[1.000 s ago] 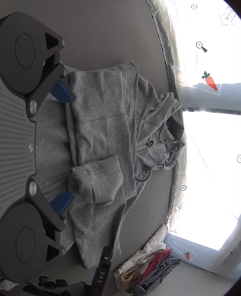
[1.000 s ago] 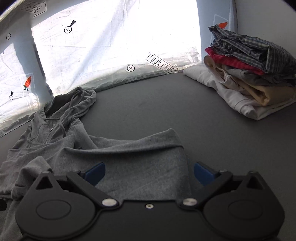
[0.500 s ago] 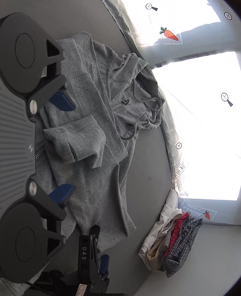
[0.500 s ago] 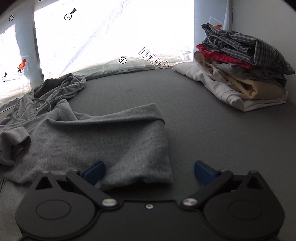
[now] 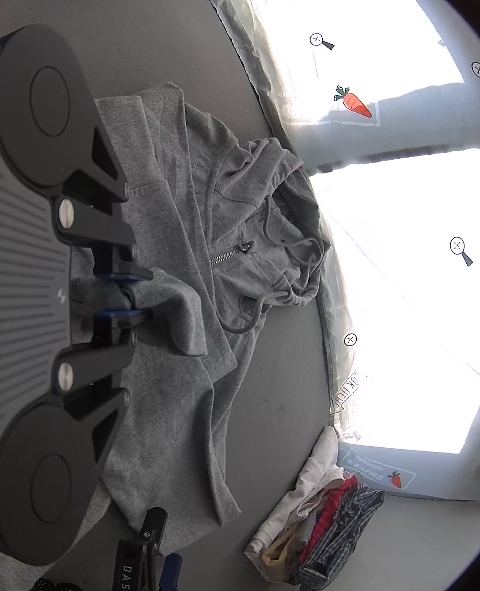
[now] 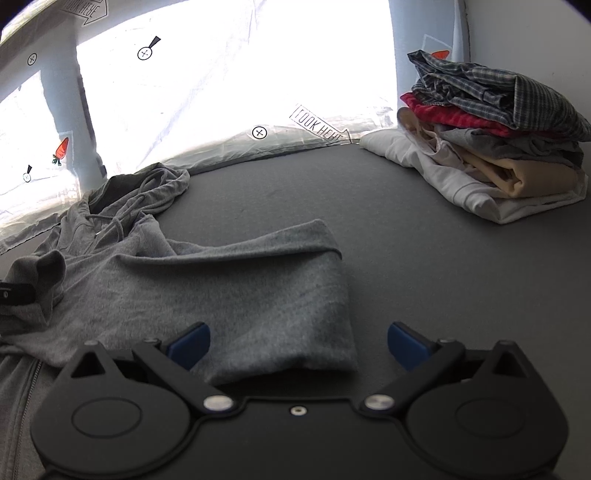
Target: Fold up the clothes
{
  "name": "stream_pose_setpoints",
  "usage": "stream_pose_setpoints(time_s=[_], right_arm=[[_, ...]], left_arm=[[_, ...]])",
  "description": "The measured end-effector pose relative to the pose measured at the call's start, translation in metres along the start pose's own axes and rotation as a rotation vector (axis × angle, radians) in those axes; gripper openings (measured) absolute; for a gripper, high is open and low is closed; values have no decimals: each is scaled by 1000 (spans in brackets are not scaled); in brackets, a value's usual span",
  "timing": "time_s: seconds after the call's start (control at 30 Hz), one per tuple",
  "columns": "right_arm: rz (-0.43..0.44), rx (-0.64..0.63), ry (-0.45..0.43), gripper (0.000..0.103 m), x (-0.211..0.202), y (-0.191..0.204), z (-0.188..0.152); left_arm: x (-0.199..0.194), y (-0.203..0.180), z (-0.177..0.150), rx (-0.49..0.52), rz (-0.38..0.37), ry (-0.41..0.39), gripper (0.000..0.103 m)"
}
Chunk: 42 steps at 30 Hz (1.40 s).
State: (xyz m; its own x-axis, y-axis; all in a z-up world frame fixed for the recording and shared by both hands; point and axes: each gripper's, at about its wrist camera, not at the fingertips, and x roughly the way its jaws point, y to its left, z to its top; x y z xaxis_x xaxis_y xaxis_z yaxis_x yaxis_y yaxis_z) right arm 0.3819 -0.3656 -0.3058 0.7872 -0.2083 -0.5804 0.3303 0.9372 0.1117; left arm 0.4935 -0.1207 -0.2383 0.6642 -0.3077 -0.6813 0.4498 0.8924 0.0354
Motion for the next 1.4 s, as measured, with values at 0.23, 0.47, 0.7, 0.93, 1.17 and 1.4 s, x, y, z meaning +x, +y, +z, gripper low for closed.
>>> stream_pose_setpoints(time_s=[0.23, 0.47, 0.7, 0.93, 1.17, 1.4], right_arm=[[32, -110, -26, 103, -9, 20, 2], [64, -199, -26, 103, -12, 33, 2], [67, -257, 10, 103, -7, 40, -3], [65, -260, 60, 103, 3, 39, -10], [70, -251, 67, 103, 3, 38, -9], [15, -196, 56, 103, 2, 29, -1]], left_arm=[[-9, 30, 6, -115, 69, -35, 15], [-22, 54, 15, -181, 142, -99, 14], [-42, 85, 28, -311, 181, -187, 13], [-61, 84, 40, -328, 147, -262, 11], [-67, 83, 41, -341, 128, -277, 10], [-89, 80, 56, -325, 118, -358, 9]])
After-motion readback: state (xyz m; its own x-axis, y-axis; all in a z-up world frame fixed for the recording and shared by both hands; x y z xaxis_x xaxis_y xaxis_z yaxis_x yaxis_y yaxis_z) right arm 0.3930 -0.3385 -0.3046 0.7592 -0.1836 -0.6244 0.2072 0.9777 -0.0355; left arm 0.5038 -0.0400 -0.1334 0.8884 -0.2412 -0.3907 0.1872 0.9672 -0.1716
